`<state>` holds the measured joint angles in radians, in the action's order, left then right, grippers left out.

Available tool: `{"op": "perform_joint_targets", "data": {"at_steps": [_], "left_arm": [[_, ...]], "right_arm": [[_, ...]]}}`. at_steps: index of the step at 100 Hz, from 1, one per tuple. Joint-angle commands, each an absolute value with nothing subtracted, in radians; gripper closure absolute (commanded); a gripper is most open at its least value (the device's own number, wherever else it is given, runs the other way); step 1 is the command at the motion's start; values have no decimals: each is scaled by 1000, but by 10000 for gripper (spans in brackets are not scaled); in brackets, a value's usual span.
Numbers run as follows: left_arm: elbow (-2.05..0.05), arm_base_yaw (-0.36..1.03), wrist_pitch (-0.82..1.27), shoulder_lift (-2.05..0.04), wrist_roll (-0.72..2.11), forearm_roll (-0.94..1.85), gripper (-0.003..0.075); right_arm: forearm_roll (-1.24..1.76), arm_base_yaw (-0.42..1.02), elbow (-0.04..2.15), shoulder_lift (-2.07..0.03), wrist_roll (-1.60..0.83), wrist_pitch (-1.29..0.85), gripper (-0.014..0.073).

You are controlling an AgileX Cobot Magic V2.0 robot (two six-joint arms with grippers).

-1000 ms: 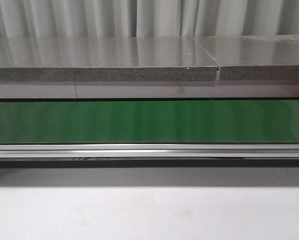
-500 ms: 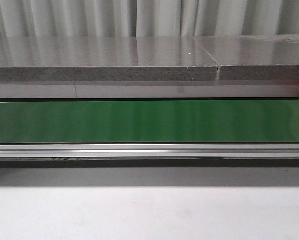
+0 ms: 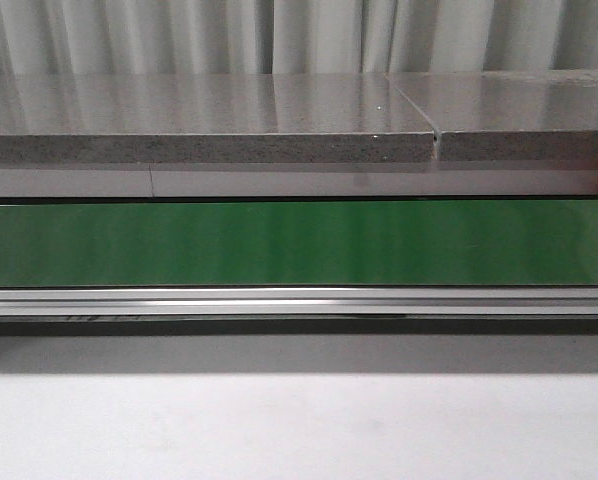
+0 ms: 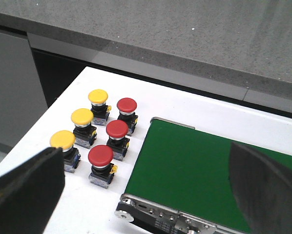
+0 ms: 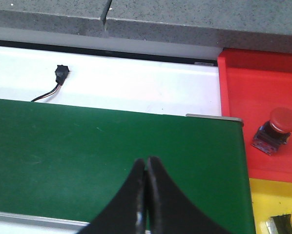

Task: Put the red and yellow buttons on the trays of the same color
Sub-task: 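Lower the left gripper toward the next red push button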

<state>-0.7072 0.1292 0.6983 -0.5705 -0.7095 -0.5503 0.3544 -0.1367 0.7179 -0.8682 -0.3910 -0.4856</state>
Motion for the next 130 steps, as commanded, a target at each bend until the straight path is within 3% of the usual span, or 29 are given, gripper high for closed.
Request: {"op": "perform_joint_targets", "data": {"at_steps": [1,27,74,130], "left_arm": [[-799,135,673,-671,-747,-588,59],[-954,98,701,-929,-753,-590,59],[-1016,-224,572,-1286,-745,-455,59],[-1016,-253,505,-1537,-742,-455,59]], "right_arm": [[369,-138,743,-854,-401,-425,661],[369,-138,743,-854,-401,-425,661],[369,-138,743,-854,-401,-425,661],[369,-138,743,-854,-401,-425,661]]}}
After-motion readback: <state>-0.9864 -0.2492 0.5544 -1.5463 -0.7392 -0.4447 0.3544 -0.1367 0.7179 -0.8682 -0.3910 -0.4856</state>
